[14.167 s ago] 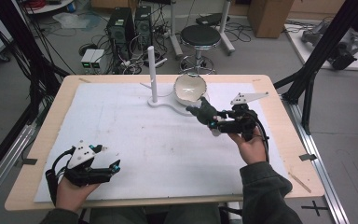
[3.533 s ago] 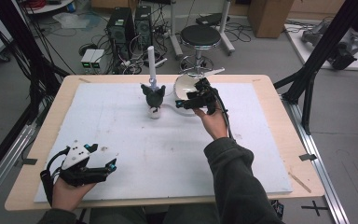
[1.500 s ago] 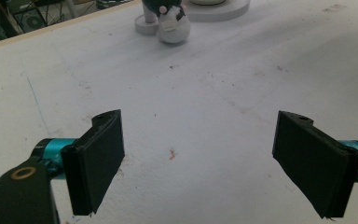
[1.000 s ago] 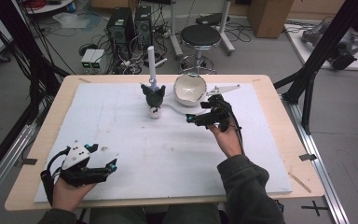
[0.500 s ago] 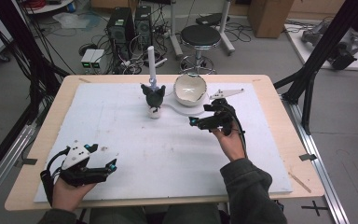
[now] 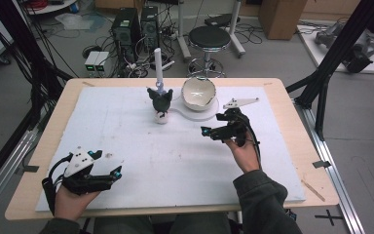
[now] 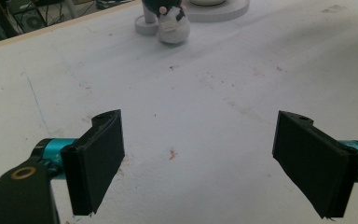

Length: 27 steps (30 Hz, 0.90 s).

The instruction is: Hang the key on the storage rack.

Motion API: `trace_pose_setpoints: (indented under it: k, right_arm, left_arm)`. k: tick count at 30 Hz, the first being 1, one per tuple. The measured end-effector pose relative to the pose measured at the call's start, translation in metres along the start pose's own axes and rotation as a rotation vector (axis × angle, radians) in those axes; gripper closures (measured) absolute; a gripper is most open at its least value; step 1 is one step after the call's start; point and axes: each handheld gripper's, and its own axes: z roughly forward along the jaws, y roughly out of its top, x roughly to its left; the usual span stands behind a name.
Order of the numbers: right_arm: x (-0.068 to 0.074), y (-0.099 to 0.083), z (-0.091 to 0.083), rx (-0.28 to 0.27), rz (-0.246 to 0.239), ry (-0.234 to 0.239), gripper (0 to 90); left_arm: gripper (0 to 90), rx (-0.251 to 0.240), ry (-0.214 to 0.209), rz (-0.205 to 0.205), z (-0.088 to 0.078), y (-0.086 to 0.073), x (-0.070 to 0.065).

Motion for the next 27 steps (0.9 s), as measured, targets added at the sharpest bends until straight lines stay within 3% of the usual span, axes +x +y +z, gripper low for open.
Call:
trace_pose_setpoints:
  k: [11, 27]
  right_arm:
    - [0.005, -0.005, -0.006, -0.014, -0.032, -0.018, 11.5]
    - [0.0, -0.022, -0.014, -0.006, -0.023, -0.029, 11.5]
  left_arm:
    - [16.9, -0.001, 0.0, -0.004, 0.0, 0.0, 0.0]
    - [16.9, 0.002, -0.002, 0.0, 0.0, 0.0, 0.0]
